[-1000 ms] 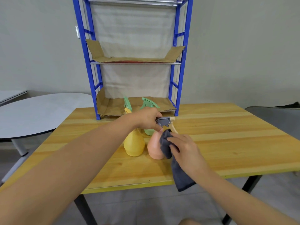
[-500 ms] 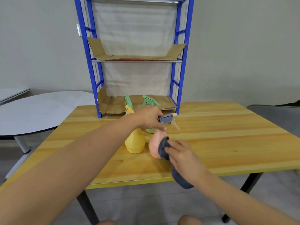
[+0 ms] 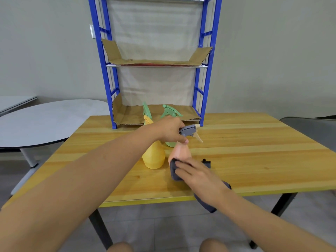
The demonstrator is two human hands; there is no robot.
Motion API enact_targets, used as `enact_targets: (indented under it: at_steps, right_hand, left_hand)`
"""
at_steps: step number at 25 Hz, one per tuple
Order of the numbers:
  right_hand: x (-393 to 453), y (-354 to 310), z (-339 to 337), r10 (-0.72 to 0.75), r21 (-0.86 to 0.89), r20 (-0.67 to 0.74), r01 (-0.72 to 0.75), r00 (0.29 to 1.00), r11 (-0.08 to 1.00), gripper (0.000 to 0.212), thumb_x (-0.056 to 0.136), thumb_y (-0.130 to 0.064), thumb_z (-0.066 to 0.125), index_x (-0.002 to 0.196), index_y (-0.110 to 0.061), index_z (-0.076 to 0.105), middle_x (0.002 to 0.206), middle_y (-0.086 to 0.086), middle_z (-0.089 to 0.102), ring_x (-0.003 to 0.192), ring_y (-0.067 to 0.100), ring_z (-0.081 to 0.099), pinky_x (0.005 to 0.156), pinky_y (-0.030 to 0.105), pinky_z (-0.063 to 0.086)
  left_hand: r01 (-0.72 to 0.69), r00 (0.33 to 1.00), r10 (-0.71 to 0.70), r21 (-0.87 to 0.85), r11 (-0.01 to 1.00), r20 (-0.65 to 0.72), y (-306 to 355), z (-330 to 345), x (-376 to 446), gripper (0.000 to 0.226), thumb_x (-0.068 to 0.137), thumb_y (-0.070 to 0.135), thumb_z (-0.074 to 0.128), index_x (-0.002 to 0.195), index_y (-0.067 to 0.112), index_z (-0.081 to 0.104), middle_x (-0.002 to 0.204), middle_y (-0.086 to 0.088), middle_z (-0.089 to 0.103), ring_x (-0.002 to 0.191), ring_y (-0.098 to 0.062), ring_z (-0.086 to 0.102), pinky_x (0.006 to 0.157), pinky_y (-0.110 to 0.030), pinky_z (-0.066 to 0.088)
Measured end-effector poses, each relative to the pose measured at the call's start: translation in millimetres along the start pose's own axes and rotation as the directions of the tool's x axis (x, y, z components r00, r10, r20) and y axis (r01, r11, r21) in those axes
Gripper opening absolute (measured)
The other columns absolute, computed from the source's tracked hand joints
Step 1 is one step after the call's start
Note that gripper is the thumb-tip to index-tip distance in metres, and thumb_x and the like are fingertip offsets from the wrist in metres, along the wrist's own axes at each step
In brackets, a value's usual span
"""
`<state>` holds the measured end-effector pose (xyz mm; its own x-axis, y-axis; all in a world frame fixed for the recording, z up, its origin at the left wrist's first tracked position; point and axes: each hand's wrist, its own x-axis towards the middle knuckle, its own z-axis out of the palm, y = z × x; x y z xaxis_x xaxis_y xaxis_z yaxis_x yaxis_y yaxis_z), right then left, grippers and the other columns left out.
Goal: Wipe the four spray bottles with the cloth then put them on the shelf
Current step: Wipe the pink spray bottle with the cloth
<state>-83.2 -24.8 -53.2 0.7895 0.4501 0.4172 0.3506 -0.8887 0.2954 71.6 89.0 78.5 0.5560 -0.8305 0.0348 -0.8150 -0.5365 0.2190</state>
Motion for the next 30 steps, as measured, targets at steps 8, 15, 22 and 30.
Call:
enact_targets:
  at_steps: [8,15,22,30]
  right_hand:
    - [-7.8,4.2,-2.7,0.016,0.025,-0.109,-0.014,0.994,1.000,0.043,0.078,-0.007,0.072,0.120,-0.011,0.062,0.124,-0.001,0.060,0.114,0.020,0.048,0.100,0.031,0.043]
    - [16.1,36.6,-36.7,0.492,0.304,-0.498,-0.387,0.714,0.870,0.043,0.078,0.003,0.075,0.120,-0.004,0.067,0.123,0.005,0.062,0.111,0.024,0.056,0.097,0.034,0.048]
    - [38.4,0.3,-12.4,0.354,0.235,-0.417,-0.277,0.837,0.932,0.040,0.075,0.001,0.077,0.114,-0.006,0.068,0.117,0.003,0.062,0.106,0.021,0.054,0.094,0.030,0.048]
    - [47.7,-10.1,-10.9,0.418,0.282,-0.433,-0.320,0.799,0.904,0.037,0.079,-0.001,0.073,0.115,-0.006,0.069,0.117,0.003,0.066,0.106,0.020,0.054,0.097,0.030,0.047]
  left_hand:
    - [-0.013,0.999,0.010,0.050,0.999,0.045,-4.1,-4.3,-1.7,0.039,0.089,0.057,0.066,0.082,0.019,0.062,0.080,-0.001,0.059,0.074,-0.020,0.053,0.063,-0.034,0.039]
    - [0.017,0.999,-0.032,-0.417,0.909,-0.029,-12.1,-23.9,-7.8,0.042,0.104,0.041,0.050,0.103,0.007,0.075,0.096,-0.006,0.077,0.089,-0.020,0.072,0.090,-0.036,0.059]
    - [0.004,1.000,-0.011,-0.344,0.939,-0.017,-11.2,-16.5,-4.6,0.048,0.099,0.040,0.059,0.057,0.019,0.053,0.056,0.005,0.051,0.058,-0.012,0.046,0.068,-0.032,0.041]
    - [0.068,0.998,-0.059,-0.407,0.911,0.035,-11.0,-18.8,-0.8,0.049,0.099,0.039,0.061,0.052,0.024,0.059,0.055,0.010,0.052,0.056,-0.007,0.048,0.071,-0.027,0.045]
